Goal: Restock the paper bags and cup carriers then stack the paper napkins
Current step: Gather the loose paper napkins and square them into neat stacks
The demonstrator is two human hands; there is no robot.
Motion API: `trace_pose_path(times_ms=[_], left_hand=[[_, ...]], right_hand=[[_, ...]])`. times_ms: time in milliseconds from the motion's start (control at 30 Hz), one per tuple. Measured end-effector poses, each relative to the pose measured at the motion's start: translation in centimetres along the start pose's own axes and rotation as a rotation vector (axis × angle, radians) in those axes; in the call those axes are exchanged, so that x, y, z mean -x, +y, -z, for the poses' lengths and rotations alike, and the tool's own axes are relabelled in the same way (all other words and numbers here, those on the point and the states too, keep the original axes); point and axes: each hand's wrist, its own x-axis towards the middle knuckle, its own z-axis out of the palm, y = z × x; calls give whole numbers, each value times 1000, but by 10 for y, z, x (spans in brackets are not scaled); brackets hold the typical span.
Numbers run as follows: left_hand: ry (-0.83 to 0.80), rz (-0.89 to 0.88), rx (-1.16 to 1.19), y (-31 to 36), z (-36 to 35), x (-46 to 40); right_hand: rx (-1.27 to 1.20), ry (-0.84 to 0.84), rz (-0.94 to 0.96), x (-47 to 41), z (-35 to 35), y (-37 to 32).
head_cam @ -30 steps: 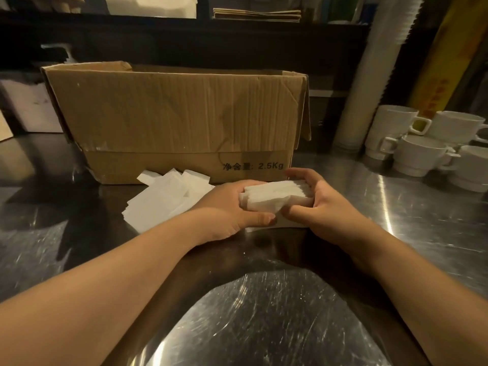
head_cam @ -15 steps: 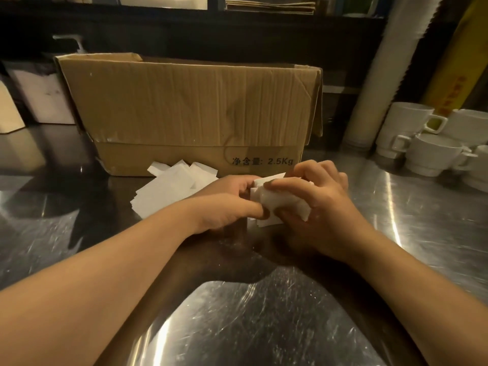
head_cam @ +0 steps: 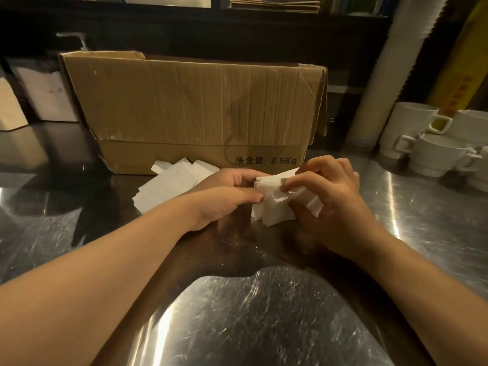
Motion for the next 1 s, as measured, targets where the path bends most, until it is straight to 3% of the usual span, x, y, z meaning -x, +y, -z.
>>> trace_pose_path(times_ms=[267,433,733,1000], left_hand=[[91,-36,-150,5,-9,1],[90,-39,-184,5,-11,-1],[-101,-78,183,-1,-1,2],[-71,-83,-146,7,-5,7]], right_hand=[[39,-103,-45,0,9,-8],[-7,-59,28,1,8,-15],[20,26,119,-2,-4,-10],[12,23,93,-4,-5,-10]])
